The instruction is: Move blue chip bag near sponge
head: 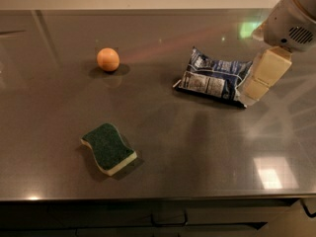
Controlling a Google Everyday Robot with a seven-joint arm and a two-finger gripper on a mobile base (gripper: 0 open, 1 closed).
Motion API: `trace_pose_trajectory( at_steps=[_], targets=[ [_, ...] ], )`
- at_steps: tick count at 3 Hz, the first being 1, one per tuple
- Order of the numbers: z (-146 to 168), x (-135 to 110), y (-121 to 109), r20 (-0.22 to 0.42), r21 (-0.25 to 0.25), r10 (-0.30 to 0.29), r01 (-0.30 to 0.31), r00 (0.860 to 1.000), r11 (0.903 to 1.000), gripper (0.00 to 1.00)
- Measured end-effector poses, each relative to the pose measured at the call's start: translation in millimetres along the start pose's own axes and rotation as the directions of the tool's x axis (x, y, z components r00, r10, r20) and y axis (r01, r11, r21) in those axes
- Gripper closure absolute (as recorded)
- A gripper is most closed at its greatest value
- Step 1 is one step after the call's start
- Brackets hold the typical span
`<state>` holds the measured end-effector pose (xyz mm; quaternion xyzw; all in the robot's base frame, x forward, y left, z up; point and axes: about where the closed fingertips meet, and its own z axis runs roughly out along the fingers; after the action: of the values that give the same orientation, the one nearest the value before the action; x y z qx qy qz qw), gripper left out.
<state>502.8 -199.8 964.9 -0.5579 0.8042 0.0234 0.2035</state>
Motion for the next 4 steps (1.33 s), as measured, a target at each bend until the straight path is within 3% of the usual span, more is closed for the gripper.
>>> trace_pose_trajectory(
  at_steps=[2,4],
  targets=[
    [38,-14,-44,0.027,0.026,-0.012,0.011,1.0,0.9996,0.0],
    [77,-5,-64,-0.034,-0.003,-0.044,0.044,0.998,0.999,0.0]
  ],
)
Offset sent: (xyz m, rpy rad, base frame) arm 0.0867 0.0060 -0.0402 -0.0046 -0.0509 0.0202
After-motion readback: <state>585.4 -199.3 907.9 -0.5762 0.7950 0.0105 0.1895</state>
